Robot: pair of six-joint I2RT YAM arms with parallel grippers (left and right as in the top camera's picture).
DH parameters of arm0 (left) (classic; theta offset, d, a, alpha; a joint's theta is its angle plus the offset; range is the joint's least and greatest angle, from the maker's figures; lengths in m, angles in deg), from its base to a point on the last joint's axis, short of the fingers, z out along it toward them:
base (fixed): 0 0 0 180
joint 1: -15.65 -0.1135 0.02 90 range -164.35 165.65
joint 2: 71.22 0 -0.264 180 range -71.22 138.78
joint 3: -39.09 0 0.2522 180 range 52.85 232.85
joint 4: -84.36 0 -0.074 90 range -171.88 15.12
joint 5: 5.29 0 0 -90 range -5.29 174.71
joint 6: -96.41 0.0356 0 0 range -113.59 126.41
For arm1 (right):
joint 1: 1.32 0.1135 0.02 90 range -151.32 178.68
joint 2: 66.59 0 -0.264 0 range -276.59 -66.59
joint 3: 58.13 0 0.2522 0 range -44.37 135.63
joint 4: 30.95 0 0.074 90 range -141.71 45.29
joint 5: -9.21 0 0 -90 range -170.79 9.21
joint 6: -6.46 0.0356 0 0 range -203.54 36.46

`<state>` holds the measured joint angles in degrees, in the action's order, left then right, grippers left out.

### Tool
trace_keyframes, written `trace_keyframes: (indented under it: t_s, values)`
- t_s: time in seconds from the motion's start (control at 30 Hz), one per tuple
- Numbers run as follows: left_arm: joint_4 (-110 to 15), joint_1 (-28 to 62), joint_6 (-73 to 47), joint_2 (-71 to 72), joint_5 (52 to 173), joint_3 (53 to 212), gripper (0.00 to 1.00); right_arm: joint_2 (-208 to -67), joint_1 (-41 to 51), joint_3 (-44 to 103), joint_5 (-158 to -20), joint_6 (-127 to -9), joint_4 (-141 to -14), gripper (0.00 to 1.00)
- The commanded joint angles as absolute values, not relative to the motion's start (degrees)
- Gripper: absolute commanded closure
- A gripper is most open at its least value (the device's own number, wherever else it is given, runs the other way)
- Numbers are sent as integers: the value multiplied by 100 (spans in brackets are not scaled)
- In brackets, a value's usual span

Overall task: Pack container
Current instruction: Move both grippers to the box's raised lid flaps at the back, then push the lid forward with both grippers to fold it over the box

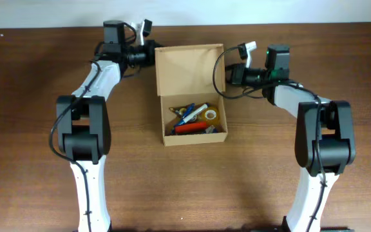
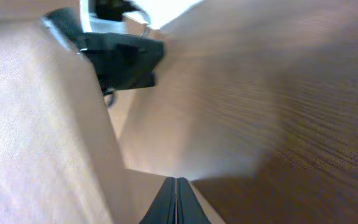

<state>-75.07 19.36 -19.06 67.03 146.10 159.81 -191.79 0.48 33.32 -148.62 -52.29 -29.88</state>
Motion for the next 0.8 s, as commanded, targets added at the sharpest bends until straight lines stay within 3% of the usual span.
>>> trace_keyframes:
  t_s: [0.0,0.57,0.77]
  values:
    - [-7615,1870,-1926,6659,15405,16104,98,-19252,43,3551,-15741,-5284,-2846,96]
    - [-7547,1877,-1578,5521,16214,16101,99,-18810,-182,3752,-16549,-5148,-2820,96]
    - [-6998,2003,-1205,5505,16227,16101,98,-18801,-160,3752,-16949,-5146,-2820,96]
